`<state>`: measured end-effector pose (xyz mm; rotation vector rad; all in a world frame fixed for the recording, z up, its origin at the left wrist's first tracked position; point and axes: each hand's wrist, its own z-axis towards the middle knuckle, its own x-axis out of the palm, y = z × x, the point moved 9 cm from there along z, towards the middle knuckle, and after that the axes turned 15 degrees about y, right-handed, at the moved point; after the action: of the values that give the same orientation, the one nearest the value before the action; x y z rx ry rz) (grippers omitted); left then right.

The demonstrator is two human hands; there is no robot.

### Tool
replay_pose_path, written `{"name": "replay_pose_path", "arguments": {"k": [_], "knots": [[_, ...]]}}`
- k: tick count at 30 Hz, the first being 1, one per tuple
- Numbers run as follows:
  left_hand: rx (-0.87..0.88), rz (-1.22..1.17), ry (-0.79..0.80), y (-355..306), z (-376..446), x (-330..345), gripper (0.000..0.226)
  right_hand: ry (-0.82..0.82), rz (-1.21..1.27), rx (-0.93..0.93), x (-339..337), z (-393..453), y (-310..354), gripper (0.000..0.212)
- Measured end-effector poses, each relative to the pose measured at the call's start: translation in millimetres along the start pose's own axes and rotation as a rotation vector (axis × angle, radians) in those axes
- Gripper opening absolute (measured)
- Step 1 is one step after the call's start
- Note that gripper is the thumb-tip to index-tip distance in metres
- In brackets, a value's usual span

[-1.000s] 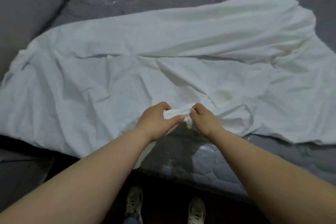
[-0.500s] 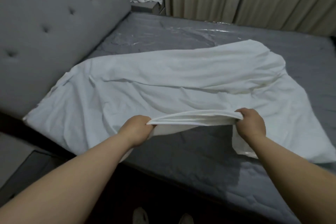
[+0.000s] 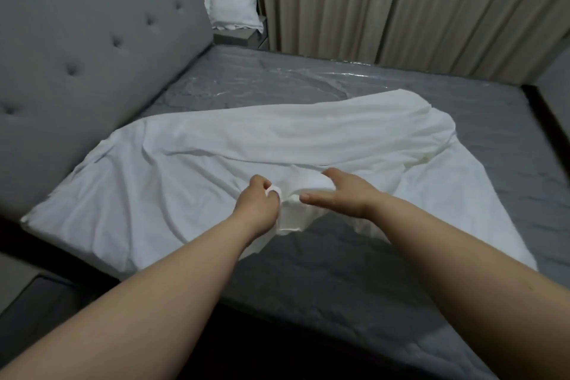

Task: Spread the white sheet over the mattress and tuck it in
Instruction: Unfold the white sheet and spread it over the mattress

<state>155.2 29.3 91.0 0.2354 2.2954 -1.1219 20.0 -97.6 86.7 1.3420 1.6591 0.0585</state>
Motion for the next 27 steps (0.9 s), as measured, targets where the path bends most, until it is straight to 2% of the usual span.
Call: {"name": "replay_pose_path", "arguments": {"k": [1,3,5,6,8,10,12,14,18,23,25,27], "knots": [[-0.008,-0.016,0.012,2.6,-0.7,-0.7,0.026,-0.039,-0.059,0.037,0.3,1.4,-6.0,0.084],[-0.016,0.118,0.026,6.9,-0.7,-8.6,0.023,-0.211,-0.111,0.131,-7.2,-0.7,-14.4,0.070],[-0.021,0.223,0.000,4.1,-4.3,-22.9,0.026,-0.359,-0.044,0.074,-7.8,-8.1,-4.6,0.057],[-0.006,0.233,-0.014,0.3,-5.8,-29.8,0.031,-0.360,0.000,-0.036,-0.1,-9.1,9.9,0.055],[0.047,0.166,0.000,-9.6,-7.8,-34.9,0.035,-0.244,0.034,-0.293,29.8,-10.9,49.7,0.057],[0.103,0.078,0.049,-19.9,-11.5,-31.7,0.035,-0.155,0.022,-0.409,57.8,-10.6,77.7,0.058],[0.153,0.035,0.064,-26.5,-15.8,-31.5,0.035,-0.196,0.054,-0.328,57.2,0.8,74.6,0.043],[0.185,0.004,0.060,-28.4,-19.8,-36.0,0.035,-0.296,0.032,-0.116,36.9,11.8,46.7,0.024],[0.229,-0.054,0.013,-21.5,-26.7,-55.8,0.037,-0.415,-0.049,0.196,-9.8,3.7,-40.5,0.024],[0.220,-0.074,-0.033,-3.4,-25.8,-62.4,0.043,-0.556,-0.054,0.361,-70.6,-45.1,-118.1,0.025],[0.197,-0.095,-0.102,6.0,-25.2,-68.9,0.046,-0.584,0.016,0.391,-90.2,-62.5,-129.0,0.026],[0.125,-0.046,-0.176,20.0,-21.5,-77.9,0.040,-0.553,0.067,0.358,-102.9,-62.8,-125.3,0.023]]}}
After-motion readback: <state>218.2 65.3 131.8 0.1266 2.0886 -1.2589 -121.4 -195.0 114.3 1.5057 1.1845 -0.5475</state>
